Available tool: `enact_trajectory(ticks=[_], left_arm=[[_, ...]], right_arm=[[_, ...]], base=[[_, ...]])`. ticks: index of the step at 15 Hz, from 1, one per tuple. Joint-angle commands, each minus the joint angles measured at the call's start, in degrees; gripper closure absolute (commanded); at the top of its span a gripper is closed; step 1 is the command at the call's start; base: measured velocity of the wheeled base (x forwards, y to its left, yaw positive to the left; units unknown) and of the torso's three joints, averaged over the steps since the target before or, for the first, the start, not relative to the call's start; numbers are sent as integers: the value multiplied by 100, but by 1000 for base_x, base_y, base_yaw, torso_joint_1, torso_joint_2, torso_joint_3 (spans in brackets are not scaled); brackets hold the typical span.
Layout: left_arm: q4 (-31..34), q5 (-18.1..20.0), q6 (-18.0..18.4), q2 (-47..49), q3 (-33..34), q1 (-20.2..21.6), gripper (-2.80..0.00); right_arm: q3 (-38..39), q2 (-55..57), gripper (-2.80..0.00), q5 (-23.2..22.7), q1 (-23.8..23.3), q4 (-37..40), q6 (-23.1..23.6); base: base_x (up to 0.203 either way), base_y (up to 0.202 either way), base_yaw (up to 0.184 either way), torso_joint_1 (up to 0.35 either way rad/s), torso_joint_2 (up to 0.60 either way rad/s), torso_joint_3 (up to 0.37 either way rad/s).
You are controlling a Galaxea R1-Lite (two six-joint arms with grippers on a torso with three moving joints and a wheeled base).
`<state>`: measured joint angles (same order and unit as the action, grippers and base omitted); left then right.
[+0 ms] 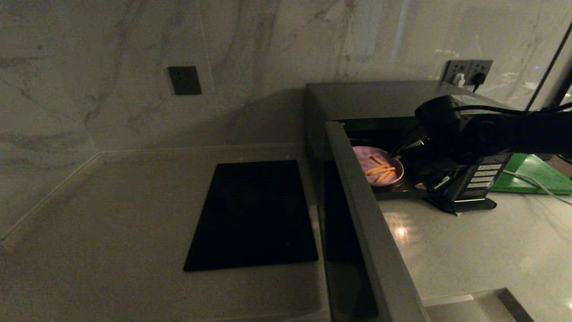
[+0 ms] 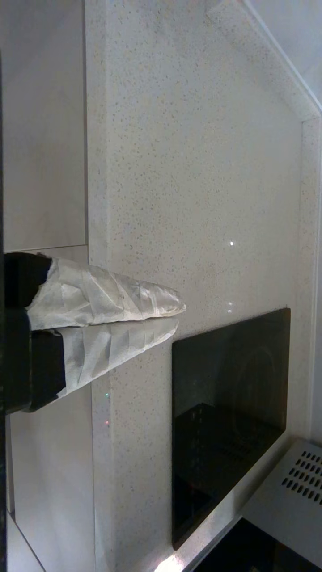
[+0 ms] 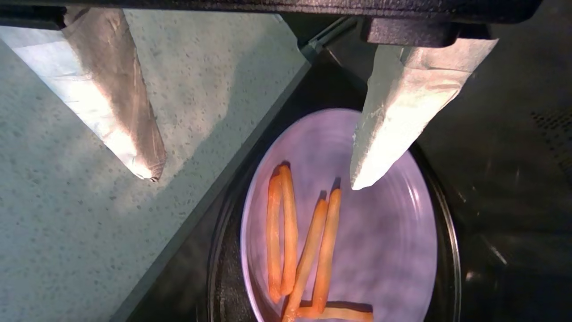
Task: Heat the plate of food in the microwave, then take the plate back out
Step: Take the plate out of the microwave
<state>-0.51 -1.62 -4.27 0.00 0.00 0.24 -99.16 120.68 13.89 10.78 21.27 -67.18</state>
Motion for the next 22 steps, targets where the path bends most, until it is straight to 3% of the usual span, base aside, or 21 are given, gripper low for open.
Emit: enact_trajectory(ticks=[1, 8, 11, 13, 14, 22], left_arm=[[-2, -5, -4, 9, 0, 2, 0], [-2, -5, -4, 9, 0, 2, 0], [-2, -5, -4, 9, 0, 2, 0], [-2, -5, -4, 9, 0, 2, 0], [-2, -5, -4, 9, 0, 2, 0], [-2, -5, -4, 9, 0, 2, 0]], right_arm=[[-83, 104, -280, 8, 3, 13, -85], [-1381, 315, -280, 8, -3, 1745, -534], [-1466, 493, -280, -8, 22, 1758, -579], [-1447, 534, -280, -29, 15, 1779, -845], [-1425, 535, 0, -42, 12, 1784, -929], [-1311, 604, 0, -212, -39, 1775, -847]], base=[[0, 0, 0, 0, 0, 0], [0, 0, 0, 0, 0, 0], [0, 0, 0, 0, 0, 0], [0, 0, 0, 0, 0, 0], [0, 0, 0, 0, 0, 0], [0, 0, 0, 0, 0, 0]])
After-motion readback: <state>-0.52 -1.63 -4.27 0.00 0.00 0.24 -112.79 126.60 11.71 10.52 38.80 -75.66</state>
